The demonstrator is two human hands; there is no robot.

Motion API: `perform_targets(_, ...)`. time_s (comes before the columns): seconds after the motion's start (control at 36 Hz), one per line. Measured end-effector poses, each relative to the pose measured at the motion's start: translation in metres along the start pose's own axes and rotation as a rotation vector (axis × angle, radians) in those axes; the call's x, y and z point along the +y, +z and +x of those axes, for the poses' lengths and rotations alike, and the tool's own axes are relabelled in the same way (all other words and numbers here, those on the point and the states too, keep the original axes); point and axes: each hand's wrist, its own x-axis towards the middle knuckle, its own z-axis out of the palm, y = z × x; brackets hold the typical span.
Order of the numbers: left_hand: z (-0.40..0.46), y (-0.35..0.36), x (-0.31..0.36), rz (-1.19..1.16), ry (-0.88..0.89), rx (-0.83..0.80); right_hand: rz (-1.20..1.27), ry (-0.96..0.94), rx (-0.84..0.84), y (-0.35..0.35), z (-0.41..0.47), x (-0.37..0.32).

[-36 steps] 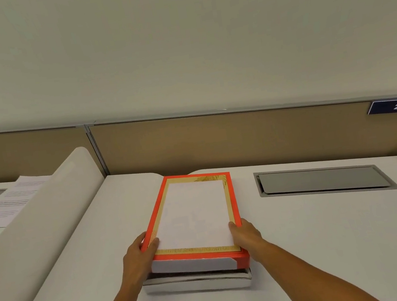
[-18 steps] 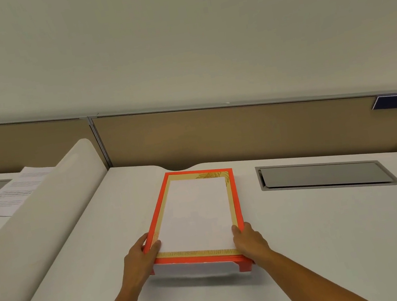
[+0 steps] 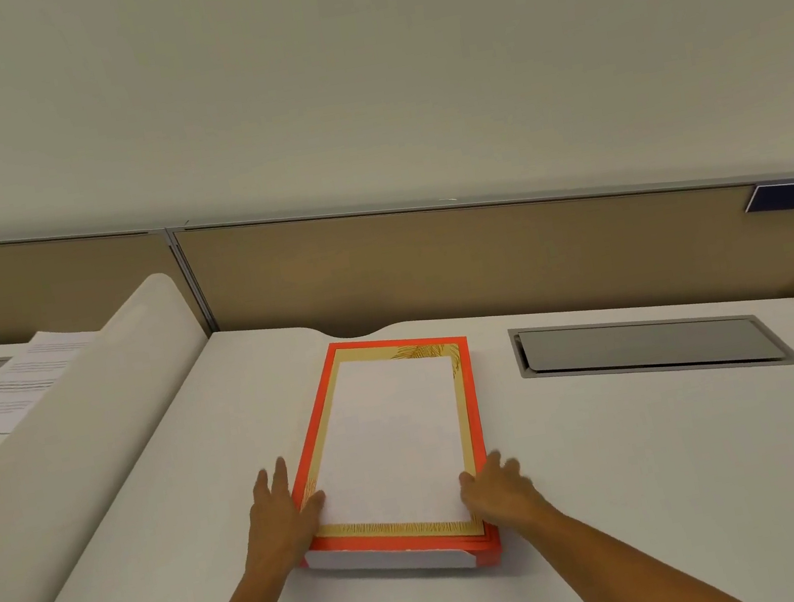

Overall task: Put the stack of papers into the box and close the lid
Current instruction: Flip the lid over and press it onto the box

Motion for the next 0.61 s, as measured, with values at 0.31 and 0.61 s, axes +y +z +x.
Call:
perform_targets(0.31, 0.042, 0.003, 0.047, 0.326, 0.376, -0.052, -0.287, -0.383, 0.123, -0.018, 0.027, -0.046)
perform_targets(0.61, 0.075, 0.028, 0.051, 0.449, 0.433, -0.064, -0.370, -0.427, 0.205, -0.009, 0.069, -0.043)
